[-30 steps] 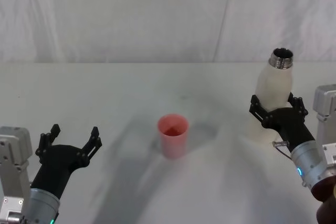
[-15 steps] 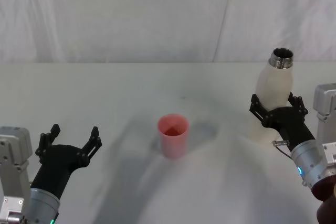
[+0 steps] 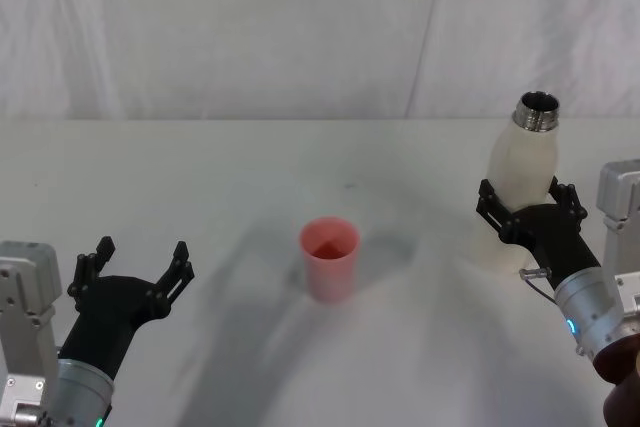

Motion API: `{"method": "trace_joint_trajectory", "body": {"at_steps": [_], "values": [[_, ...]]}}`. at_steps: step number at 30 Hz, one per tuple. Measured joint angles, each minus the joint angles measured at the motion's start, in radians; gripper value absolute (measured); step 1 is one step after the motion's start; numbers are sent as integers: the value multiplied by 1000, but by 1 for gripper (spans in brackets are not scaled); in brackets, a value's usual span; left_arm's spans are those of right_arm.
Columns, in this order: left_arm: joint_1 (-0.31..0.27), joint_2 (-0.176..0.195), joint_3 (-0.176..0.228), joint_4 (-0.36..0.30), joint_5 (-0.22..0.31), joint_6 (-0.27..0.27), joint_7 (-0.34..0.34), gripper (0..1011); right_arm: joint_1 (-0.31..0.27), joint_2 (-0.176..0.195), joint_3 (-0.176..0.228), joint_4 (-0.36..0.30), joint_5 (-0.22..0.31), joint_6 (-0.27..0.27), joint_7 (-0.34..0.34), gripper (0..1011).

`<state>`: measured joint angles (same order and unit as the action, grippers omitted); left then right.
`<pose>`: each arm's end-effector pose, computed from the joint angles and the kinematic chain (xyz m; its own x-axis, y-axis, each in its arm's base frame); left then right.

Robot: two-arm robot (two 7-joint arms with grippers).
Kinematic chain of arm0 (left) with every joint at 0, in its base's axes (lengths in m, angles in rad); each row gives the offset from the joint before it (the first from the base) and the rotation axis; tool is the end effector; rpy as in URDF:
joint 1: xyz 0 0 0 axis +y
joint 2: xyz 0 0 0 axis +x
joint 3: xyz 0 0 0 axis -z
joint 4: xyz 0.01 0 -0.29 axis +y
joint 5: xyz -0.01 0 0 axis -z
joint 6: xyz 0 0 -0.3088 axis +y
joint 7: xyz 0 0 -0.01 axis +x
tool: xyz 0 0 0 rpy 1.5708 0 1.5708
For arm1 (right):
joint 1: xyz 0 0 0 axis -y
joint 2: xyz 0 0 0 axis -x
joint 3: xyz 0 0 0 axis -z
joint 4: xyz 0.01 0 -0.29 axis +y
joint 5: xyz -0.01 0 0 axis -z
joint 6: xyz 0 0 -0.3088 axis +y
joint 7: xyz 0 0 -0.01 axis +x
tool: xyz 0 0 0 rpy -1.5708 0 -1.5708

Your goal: Grasp the thermos with one hand and pour water into the cup lid.

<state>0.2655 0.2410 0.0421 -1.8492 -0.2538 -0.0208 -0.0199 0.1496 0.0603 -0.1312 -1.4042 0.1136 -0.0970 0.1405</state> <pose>0.2530 0.0376 -0.2852 0.1245 0.9917 -0.0326 -0.9921 0.1240 -0.0176 0.3692 0.0209 -0.3020 0.2554 -0.9665 -0.0246 0.9645 0.2530 0.0754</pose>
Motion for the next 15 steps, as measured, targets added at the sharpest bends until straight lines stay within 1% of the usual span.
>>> {"method": "trace_joint_trajectory", "body": {"at_steps": [15], "values": [[0,0,0,0,0,0,0,1001,-2,2,-1,-4,0,1,0,950]]}}
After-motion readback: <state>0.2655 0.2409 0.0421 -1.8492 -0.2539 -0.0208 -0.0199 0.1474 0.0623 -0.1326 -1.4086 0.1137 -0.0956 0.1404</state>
